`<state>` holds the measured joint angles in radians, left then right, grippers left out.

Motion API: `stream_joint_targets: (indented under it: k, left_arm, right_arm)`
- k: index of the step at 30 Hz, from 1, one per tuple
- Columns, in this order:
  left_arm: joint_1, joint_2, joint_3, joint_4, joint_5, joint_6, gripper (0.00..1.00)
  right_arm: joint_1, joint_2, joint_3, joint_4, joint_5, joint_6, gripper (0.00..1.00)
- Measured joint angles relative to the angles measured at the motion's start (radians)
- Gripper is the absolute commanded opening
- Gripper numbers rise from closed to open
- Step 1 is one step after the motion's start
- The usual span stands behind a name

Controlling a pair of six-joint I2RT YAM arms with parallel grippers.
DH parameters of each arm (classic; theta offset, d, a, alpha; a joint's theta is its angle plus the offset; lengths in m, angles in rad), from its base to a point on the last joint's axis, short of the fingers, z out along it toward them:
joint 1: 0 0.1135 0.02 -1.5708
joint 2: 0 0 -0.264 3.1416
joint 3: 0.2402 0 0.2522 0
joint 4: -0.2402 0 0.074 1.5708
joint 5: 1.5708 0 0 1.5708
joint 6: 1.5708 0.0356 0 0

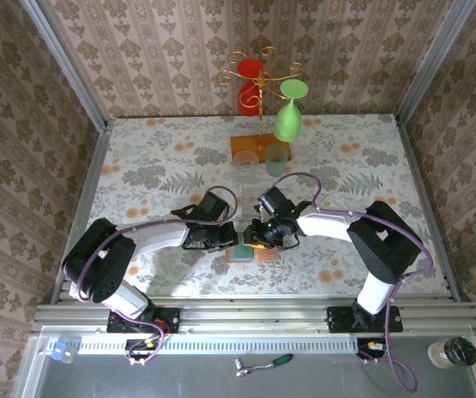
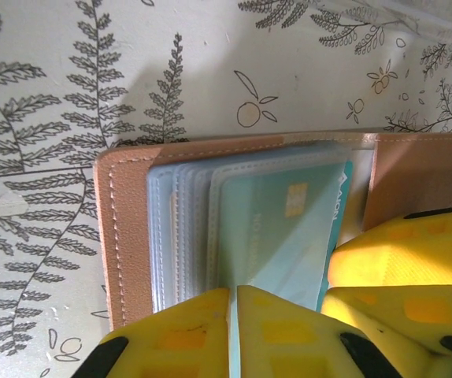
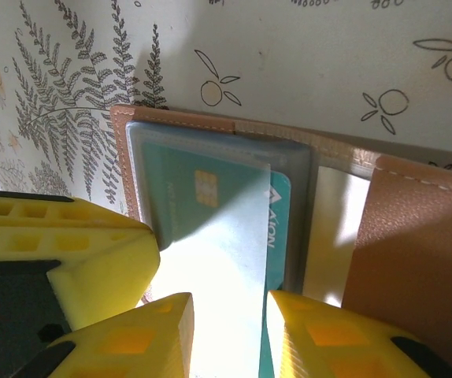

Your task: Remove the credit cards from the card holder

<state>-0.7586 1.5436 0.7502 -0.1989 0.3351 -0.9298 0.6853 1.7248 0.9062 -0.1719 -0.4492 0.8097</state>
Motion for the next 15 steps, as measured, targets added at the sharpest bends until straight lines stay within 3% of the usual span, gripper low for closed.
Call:
stream_joint_targets:
  k: [15]
  left_arm:
    - [0.000,0.017,0.007,-0.011,0.000,0.000,0.09]
  right_arm:
    - [0.000,-0.018,0.004,-0.065,0.035,-0.021,0.31]
